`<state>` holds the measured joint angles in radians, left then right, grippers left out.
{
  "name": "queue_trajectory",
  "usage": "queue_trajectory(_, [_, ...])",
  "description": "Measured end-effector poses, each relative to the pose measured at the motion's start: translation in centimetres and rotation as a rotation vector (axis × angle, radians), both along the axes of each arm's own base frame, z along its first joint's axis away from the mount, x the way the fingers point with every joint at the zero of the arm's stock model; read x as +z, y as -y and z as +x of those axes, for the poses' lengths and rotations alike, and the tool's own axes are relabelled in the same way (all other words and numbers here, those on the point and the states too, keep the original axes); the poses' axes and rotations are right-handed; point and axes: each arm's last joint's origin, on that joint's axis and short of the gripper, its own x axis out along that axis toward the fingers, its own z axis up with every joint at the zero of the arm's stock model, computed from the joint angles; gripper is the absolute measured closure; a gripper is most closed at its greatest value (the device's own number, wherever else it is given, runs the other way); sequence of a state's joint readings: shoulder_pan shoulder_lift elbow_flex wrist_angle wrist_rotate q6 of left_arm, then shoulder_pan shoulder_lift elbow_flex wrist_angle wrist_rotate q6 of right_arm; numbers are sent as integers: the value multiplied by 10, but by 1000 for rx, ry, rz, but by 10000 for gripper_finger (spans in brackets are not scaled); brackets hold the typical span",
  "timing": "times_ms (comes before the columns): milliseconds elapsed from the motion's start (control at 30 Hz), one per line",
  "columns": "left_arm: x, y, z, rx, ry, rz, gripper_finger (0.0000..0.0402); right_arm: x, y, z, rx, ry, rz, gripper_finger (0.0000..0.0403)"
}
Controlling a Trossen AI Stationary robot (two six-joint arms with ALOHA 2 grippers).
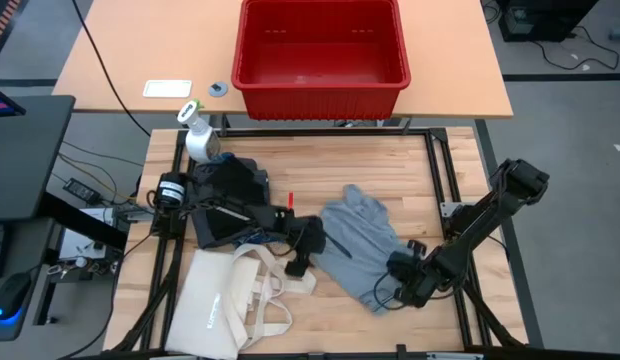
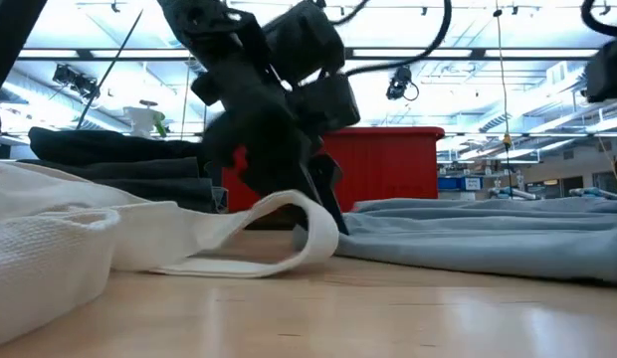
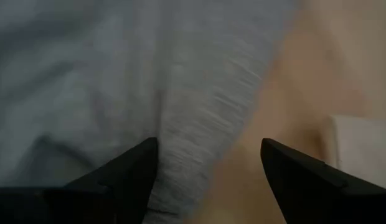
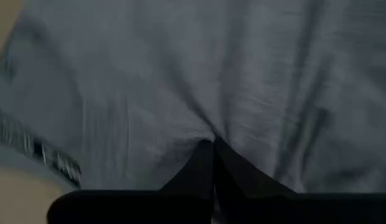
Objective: Fold Laundry from Bin
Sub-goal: Fold the gray shirt
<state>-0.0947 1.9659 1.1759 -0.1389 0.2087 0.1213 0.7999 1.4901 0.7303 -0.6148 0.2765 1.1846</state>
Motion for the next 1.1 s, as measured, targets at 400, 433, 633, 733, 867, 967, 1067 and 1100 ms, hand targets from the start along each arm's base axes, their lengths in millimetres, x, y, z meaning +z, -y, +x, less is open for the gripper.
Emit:
queue_trajectory(400, [40,43,-8,-103,132,18,111,67,20,-11,58,-54,-143,388])
queue_trajectory(433, [43,44,-8,-106,147,36,111,73,17,-10,71,-27,-149,388])
queue_trajectory(633, [46,49,-11,-127,166,90,111,86,9,-5,43,-12,-38,387])
queue_trajectory(733, [44,54,-12,-142,150,93,111,81,15,-19,-99,-226,-29,388])
queue_trajectory(867, [43,57,-14,-153,142,95,111,76,15,-34,-217,-466,-25,388])
queue_trajectory(967, [43,58,-14,-160,142,99,111,74,12,-35,-240,-546,36,384])
queue_trajectory(1067, [44,58,-13,-177,165,111,111,73,8,-27,-184,-443,64,376])
queue_trajectory(1100, [45,58,-12,-178,179,111,111,73,7,-25,-158,-407,59,372])
